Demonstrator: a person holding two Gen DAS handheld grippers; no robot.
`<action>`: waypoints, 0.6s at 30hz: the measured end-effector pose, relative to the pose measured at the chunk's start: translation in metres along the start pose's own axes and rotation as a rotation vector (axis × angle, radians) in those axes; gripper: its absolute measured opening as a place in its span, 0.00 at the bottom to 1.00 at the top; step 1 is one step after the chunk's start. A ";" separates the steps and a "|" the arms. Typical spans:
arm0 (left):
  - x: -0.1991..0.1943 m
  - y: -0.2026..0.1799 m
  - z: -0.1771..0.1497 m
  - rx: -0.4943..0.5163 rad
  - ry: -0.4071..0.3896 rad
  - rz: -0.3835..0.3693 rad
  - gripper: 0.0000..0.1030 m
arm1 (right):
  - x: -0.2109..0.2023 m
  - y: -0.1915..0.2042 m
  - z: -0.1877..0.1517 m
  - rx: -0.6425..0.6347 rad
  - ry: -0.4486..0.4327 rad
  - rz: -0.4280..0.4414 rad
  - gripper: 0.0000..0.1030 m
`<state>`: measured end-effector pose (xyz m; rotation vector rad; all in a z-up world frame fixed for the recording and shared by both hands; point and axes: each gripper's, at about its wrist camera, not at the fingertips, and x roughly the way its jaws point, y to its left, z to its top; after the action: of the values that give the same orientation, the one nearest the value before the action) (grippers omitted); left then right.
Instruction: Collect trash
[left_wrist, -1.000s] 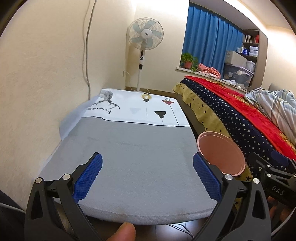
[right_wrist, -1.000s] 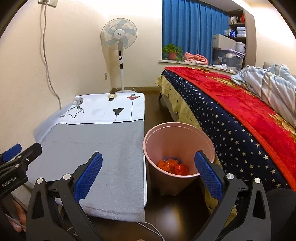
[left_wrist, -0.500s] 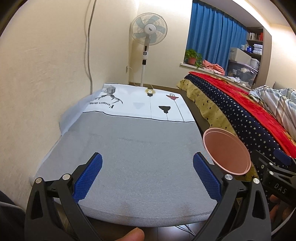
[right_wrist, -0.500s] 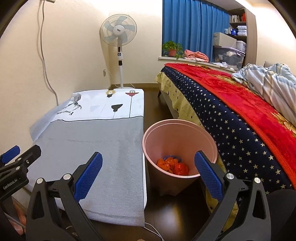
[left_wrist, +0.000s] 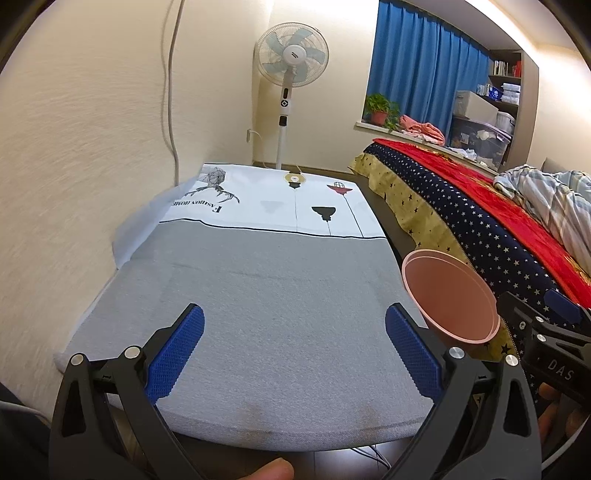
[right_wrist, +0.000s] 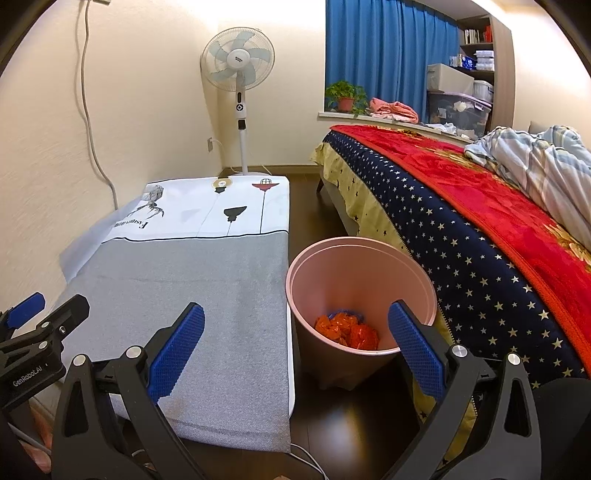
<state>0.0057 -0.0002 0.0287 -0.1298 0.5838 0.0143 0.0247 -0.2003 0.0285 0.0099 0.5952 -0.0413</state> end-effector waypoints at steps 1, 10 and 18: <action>0.000 0.000 0.000 0.000 0.000 0.001 0.92 | 0.000 0.000 0.000 0.000 0.000 0.000 0.95; 0.000 0.000 0.000 -0.001 0.000 0.000 0.92 | 0.000 0.001 0.001 -0.003 -0.003 -0.002 0.95; 0.000 0.000 0.000 -0.005 0.000 0.000 0.92 | 0.000 0.001 0.000 -0.004 -0.003 -0.001 0.95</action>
<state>0.0055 0.0000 0.0290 -0.1347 0.5840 0.0158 0.0250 -0.1997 0.0289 0.0058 0.5920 -0.0409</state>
